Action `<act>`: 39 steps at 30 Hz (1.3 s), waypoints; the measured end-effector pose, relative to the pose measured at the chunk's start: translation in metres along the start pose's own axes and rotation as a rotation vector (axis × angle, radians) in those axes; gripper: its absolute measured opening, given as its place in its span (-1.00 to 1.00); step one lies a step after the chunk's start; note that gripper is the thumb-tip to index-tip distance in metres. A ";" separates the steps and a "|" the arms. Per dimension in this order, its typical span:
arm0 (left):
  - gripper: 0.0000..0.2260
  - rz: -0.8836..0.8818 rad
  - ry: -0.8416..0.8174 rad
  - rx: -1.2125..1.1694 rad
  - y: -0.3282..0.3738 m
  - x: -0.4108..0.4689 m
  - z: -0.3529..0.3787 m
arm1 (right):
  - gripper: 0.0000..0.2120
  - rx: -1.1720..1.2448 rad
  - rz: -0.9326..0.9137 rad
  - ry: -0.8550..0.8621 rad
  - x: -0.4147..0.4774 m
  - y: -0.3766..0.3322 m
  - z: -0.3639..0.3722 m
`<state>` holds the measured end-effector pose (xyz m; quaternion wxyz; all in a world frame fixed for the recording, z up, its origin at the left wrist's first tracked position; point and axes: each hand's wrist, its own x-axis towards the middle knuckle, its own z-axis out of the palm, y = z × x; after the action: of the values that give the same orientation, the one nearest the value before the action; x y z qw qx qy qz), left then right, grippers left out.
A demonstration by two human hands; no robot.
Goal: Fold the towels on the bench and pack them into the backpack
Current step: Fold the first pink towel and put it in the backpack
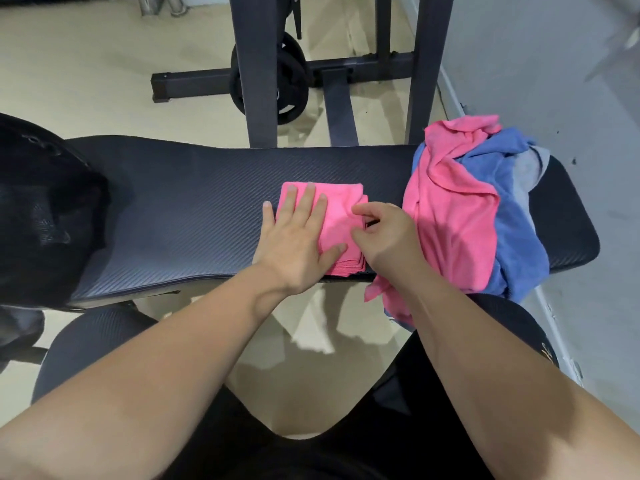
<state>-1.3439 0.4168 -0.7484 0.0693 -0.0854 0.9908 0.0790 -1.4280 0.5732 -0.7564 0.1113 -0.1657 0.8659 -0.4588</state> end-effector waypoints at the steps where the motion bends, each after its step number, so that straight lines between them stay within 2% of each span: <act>1: -0.18 0.009 -0.015 0.005 0.000 0.000 0.002 | -0.65 -0.005 -0.020 0.009 -0.002 0.000 -0.001; 5: -0.08 0.029 -0.024 -0.007 -0.003 0.001 0.005 | -0.77 -0.008 -0.067 0.026 -0.004 -0.006 -0.003; 10: 0.00 0.075 -0.029 -0.024 -0.011 0.001 0.005 | -0.91 -0.335 -0.027 -0.080 0.001 -0.012 -0.010; 12: 0.00 0.086 -0.031 -0.017 -0.012 0.002 0.007 | -0.87 -0.432 -0.104 -0.014 0.004 -0.021 -0.012; 14: 0.00 0.106 -0.025 -0.010 -0.013 0.002 0.008 | -0.81 -0.479 -0.289 0.049 0.006 -0.030 -0.009; 16: -0.01 0.151 -0.014 0.026 -0.019 0.003 0.007 | -0.65 -0.615 -0.379 -0.089 0.011 -0.031 -0.003; 19: -0.03 0.249 -0.016 0.134 -0.040 0.003 0.000 | -0.45 -0.813 -0.289 -0.361 0.013 -0.019 0.002; 21: -0.04 0.276 -0.040 0.200 -0.056 0.002 -0.008 | -0.35 -0.842 -0.276 -0.363 0.006 -0.013 0.004; 23: -0.04 0.238 -0.068 0.198 -0.067 -0.004 -0.016 | -0.25 -0.900 -0.275 -0.292 -0.006 -0.016 0.006; 25: -0.07 0.169 -0.079 0.128 -0.070 -0.012 -0.022 | -0.26 -1.024 -0.235 -0.277 -0.019 -0.028 0.008; 28: -0.16 0.010 -0.027 -0.064 -0.069 -0.028 -0.026 | -0.26 -1.154 -0.212 -0.344 -0.033 -0.054 0.010; 31: -0.25 -0.099 0.001 -0.125 -0.069 -0.037 -0.026 | -0.40 -1.067 -0.214 -0.374 -0.030 -0.072 0.005; 34: -0.29 -0.075 -0.035 -0.163 -0.072 -0.038 -0.028 | -0.57 -0.906 -0.245 -0.255 -0.005 -0.075 -0.003; 35: -0.27 -0.048 -0.048 -0.173 -0.073 -0.036 -0.030 | -0.55 -0.870 -0.273 -0.218 0.004 -0.076 -0.004; 36: -0.25 -0.015 -0.058 -0.171 -0.074 -0.035 -0.033 | -0.43 -0.846 -0.294 -0.224 0.014 -0.077 -0.004; 39: -0.15 0.047 -0.091 -0.122 -0.080 -0.025 -0.039 | -0.06 -0.867 -0.311 -0.448 0.037 -0.078 0.000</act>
<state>-1.3103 0.3360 -0.7177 0.1068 -0.0622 0.9817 0.1446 -1.4474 0.5179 -0.6930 0.1458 -0.4178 0.8965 -0.0217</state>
